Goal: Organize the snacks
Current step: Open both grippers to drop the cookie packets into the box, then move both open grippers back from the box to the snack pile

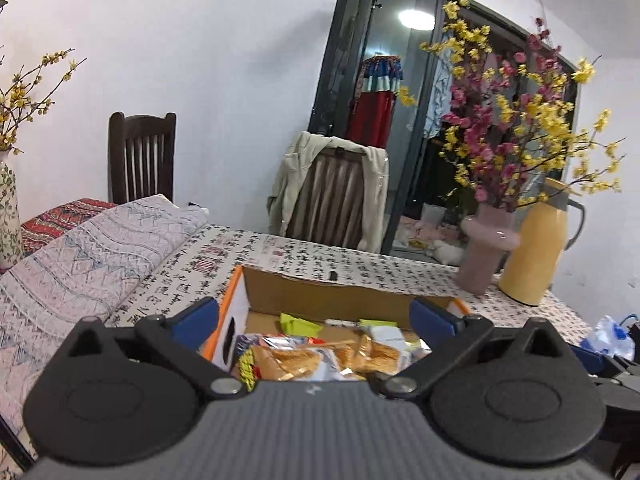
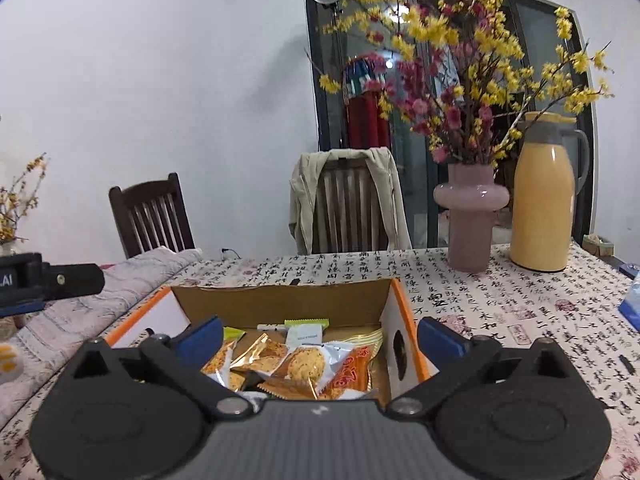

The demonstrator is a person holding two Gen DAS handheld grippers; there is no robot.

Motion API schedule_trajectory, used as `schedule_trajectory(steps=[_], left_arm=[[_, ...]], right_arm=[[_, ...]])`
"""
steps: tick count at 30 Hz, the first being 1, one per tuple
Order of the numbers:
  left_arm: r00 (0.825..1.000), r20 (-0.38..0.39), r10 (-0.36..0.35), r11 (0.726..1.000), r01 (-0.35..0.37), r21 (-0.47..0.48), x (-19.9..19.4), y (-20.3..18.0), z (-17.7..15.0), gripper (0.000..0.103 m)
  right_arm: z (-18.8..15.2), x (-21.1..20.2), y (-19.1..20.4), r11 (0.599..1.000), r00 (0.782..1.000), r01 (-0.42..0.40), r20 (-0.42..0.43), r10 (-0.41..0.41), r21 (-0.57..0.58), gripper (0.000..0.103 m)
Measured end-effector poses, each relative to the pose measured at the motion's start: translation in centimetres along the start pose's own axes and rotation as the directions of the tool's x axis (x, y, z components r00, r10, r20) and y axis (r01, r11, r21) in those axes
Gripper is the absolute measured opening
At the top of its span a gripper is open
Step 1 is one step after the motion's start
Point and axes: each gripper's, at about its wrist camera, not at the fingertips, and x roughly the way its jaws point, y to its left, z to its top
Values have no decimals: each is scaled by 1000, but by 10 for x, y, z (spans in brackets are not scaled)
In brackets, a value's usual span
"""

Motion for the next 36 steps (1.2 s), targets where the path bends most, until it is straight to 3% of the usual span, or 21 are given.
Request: schedule_trajectory(steps=[9, 16, 28, 34, 36], left_arm=[[999, -41, -34, 999, 36, 37, -38, -20, -26, 103], [992, -124, -33, 998, 39, 46, -53, -32, -58, 103], [943, -333, 19, 996, 13, 93, -47, -56, -116, 103], [913, -406, 31, 996, 5, 88, -43, -68, -133, 86], [907, -421, 32, 996, 3, 84, -41, -68, -136, 69]], right_arm=[[-31, -55, -11, 1000, 1000, 16, -23, -16, 0, 103], [-55, -86, -27, 999, 998, 33, -49, -32, 12, 103], [-96, -103, -51, 998, 990, 52, -132, -47, 36, 103], [-104, -108, -57, 997, 988, 55, -147, -48, 46, 103], [-106, -110, -57, 997, 988, 55, -150, -47, 47, 103]])
